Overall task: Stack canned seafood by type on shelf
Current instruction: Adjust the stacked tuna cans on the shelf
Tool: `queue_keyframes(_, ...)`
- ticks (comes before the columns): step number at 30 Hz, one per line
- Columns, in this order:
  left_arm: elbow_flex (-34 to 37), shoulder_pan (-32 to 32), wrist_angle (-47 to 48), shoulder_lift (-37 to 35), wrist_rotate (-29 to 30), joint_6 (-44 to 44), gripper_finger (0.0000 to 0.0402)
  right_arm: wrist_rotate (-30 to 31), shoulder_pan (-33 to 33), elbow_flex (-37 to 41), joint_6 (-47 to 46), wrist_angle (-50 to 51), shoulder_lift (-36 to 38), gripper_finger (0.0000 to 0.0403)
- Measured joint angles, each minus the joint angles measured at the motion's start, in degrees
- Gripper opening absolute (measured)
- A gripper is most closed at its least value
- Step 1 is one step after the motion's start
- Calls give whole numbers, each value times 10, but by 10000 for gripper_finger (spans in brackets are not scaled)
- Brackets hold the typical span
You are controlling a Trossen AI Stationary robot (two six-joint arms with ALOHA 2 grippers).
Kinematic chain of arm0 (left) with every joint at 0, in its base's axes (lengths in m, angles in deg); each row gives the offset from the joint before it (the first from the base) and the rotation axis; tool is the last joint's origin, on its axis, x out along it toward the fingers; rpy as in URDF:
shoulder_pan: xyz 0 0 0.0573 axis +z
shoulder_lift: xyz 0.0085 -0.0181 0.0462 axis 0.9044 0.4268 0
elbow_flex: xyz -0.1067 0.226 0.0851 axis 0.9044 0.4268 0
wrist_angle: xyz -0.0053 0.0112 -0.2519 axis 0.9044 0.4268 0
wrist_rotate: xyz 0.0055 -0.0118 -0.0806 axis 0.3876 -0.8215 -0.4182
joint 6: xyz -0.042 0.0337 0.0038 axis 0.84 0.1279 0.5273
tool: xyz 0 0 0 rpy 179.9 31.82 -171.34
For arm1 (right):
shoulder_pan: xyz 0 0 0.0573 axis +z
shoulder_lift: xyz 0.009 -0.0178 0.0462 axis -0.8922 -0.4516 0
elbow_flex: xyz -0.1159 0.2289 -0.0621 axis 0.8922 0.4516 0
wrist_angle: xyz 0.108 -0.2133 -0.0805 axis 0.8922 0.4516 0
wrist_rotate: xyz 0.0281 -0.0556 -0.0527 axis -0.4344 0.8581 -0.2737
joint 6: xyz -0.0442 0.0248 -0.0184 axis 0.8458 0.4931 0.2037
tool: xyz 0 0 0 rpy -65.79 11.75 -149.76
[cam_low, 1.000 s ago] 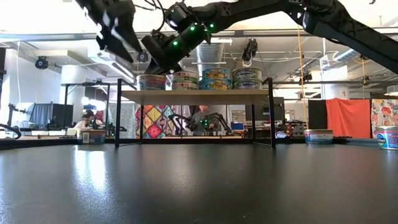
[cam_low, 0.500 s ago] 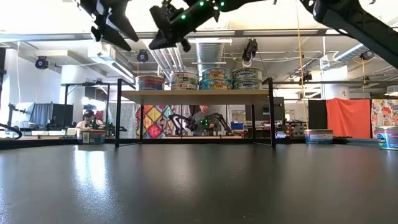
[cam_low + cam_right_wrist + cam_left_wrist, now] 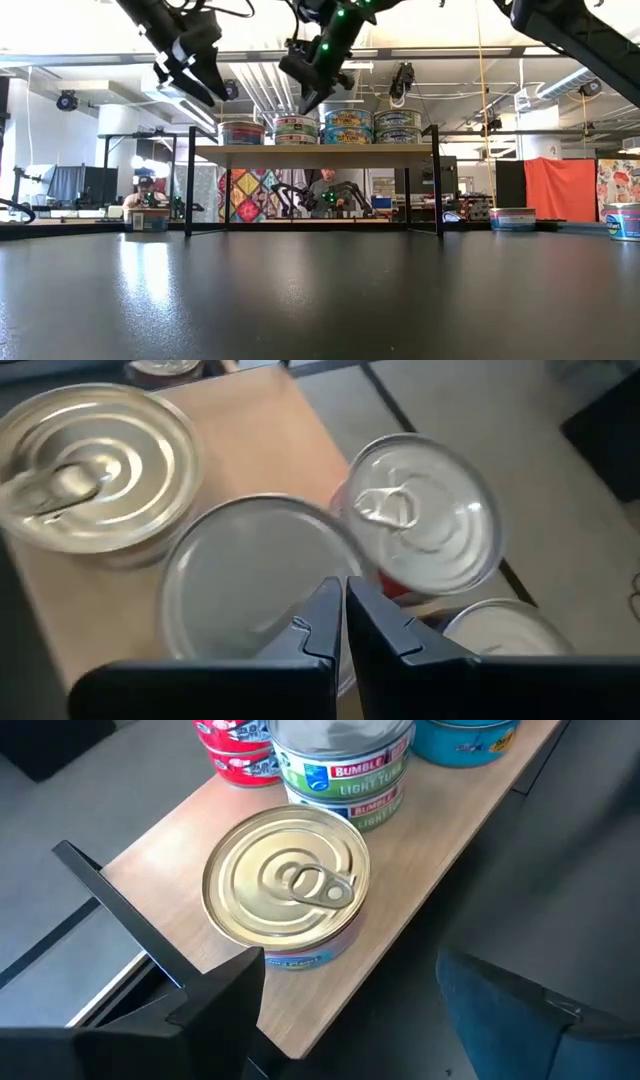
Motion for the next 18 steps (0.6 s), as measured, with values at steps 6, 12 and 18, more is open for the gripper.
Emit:
queue_keyframes(6,0,-1,0,-9,0,9,278,-106,0,0,-36,32,-3,13)
queue_keyframes(12,0,-1,2,-14,1,22,278,-152,1,-2,-45,14,16,13)
queue_keyframes(18,0,-1,-14,-14,1,29,278,-78,-26,-2,22,-34,7,13)
